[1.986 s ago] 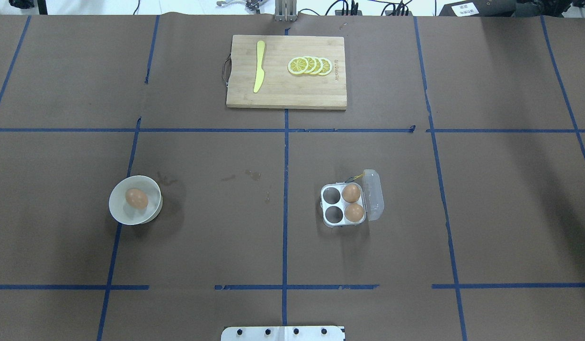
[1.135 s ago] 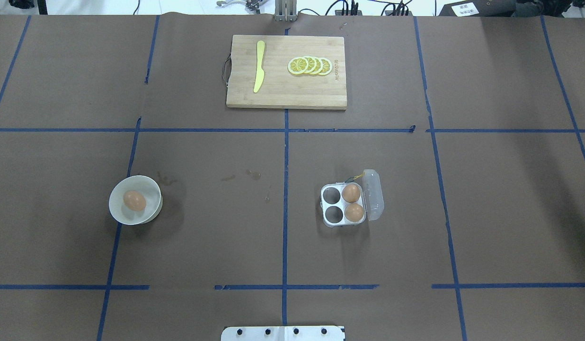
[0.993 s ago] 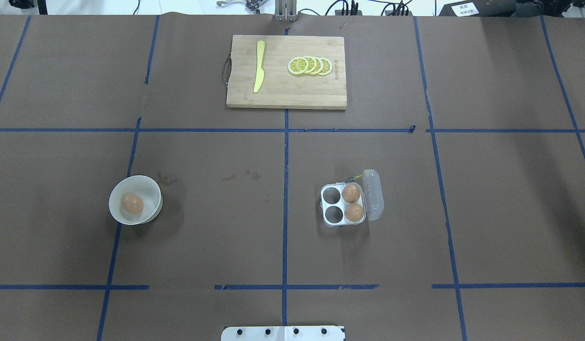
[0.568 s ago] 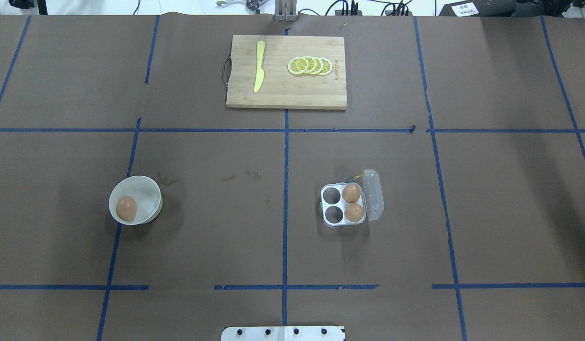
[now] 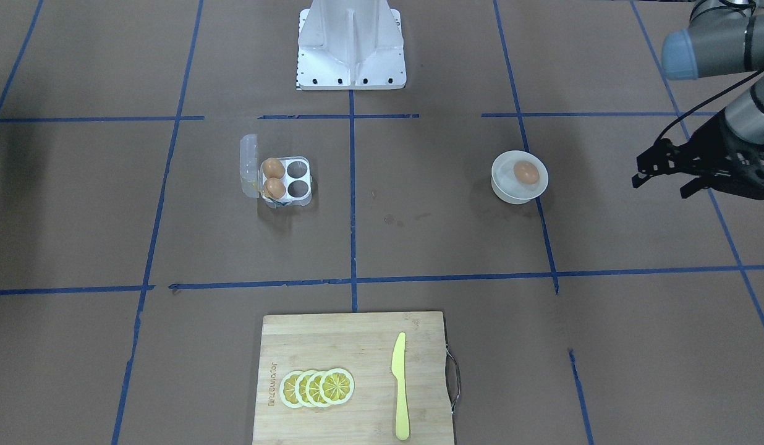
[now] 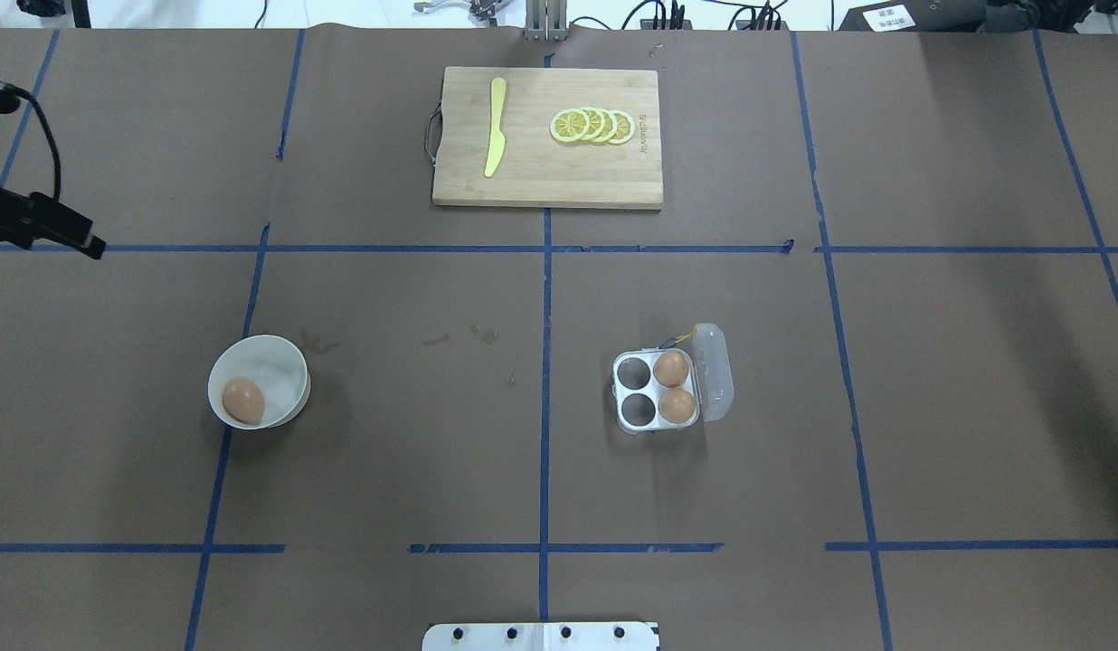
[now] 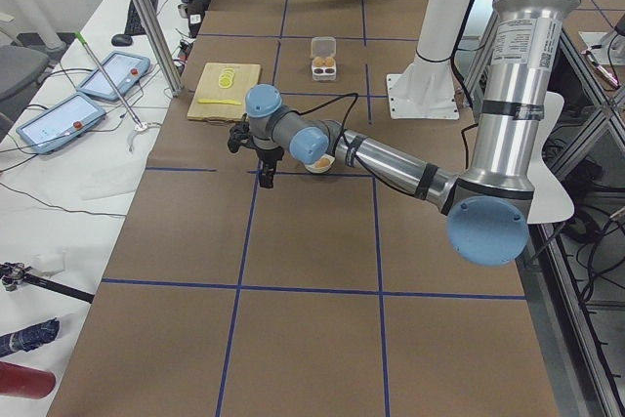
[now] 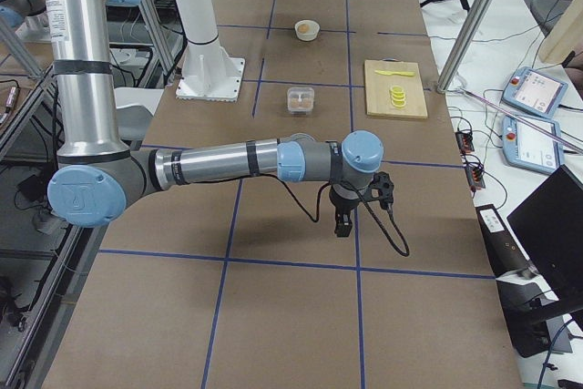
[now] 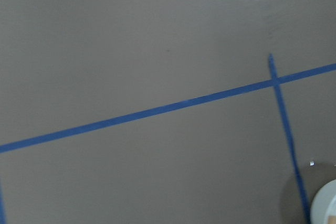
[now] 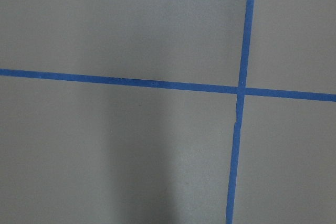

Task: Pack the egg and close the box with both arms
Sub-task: 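Move the left gripper over the white bowl and lower toward the egg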

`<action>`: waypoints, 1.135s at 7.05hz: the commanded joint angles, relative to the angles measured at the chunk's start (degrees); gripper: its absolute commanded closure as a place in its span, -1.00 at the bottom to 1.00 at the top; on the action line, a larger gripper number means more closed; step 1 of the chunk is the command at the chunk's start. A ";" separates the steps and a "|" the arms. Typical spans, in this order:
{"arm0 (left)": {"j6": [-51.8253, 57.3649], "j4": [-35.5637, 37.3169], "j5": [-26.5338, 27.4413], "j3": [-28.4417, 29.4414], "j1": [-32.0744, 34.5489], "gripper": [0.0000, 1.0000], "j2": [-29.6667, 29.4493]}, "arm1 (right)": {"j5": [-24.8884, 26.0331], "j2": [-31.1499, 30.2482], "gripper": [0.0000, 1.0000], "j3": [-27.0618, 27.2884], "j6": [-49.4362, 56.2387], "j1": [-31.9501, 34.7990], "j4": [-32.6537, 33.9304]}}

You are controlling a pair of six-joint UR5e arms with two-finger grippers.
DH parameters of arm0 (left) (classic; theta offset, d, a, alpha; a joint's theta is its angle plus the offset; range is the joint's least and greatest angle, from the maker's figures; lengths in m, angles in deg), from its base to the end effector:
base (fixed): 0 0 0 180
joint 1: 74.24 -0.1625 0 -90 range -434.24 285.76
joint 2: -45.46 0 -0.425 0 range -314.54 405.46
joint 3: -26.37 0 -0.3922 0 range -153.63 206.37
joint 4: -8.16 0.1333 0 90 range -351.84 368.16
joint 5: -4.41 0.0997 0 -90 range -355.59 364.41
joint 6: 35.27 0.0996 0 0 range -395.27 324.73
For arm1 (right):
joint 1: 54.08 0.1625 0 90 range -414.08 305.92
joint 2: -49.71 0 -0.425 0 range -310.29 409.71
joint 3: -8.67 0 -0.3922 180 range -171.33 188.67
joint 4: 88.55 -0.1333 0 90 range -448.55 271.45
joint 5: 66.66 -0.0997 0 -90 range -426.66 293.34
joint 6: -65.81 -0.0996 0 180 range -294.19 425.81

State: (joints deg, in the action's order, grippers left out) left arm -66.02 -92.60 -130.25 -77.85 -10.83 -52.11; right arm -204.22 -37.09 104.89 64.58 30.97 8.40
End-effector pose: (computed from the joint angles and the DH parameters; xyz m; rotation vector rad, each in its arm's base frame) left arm 0.1861 -0.5133 0.4443 0.1089 0.9224 0.1540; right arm 0.0153 -0.5164 0.5855 -0.0042 -0.8311 -0.0790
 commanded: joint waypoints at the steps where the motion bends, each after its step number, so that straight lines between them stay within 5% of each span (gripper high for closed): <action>1: -14.63 0.56 4.37 -1.07 -11.15 -1.00 -4.73 | -0.07 -0.03 -1.00 -0.07 0.09 -0.23 0.00; 2: -16.69 1.35 10.06 -1.17 -15.03 -1.00 -6.30 | -0.07 -0.03 -1.00 -0.25 0.09 -0.41 0.00; 5: -21.61 22.22 16.35 -0.72 -20.08 -0.88 -15.35 | -0.07 -0.03 -1.00 -0.34 0.09 -0.58 0.00; 8: -24.88 24.98 16.54 -0.73 -22.27 -0.88 -15.11 | -0.24 -0.03 -1.00 -0.43 0.00 -1.20 0.00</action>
State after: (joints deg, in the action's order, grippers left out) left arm -90.11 -69.41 -113.87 -78.60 -32.47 -67.11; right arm -204.34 -37.07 104.42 64.67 29.90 8.39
